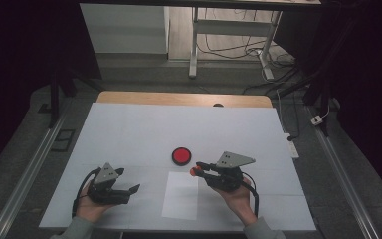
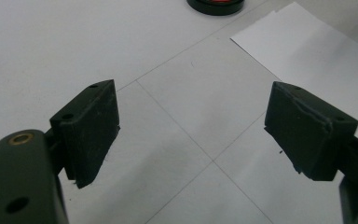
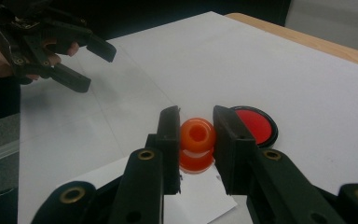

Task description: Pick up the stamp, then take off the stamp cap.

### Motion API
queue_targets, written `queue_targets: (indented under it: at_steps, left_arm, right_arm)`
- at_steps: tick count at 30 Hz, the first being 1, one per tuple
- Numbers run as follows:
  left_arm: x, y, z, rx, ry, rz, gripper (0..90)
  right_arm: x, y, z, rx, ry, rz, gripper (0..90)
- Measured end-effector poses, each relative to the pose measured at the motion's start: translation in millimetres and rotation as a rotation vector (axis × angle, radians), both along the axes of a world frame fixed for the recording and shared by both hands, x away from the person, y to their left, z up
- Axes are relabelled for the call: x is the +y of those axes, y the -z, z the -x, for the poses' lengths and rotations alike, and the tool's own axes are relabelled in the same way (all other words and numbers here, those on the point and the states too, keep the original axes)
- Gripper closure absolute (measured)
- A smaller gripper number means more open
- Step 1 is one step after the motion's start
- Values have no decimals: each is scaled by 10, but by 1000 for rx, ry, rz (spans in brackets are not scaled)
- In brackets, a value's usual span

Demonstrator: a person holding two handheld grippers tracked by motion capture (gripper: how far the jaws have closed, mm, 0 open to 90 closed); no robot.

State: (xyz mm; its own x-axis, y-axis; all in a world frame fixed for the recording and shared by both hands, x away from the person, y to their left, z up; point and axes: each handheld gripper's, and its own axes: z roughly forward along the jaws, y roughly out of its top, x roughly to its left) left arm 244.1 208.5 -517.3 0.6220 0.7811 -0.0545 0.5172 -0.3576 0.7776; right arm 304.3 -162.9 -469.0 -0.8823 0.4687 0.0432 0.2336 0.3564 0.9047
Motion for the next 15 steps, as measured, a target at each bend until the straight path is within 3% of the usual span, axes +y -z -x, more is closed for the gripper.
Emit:
queue_targets:
  at_steps: [7, 15]
  left_arm:
    - [10, -1, -2, 2, -2, 1, 182]
    - [-48, -73, -4, -25, 9, -19, 181]
  right_arm:
    - [7, 7, -6, 1, -1, -1, 719]
    - [-2, -1, -8, -1, 2, -5, 718]
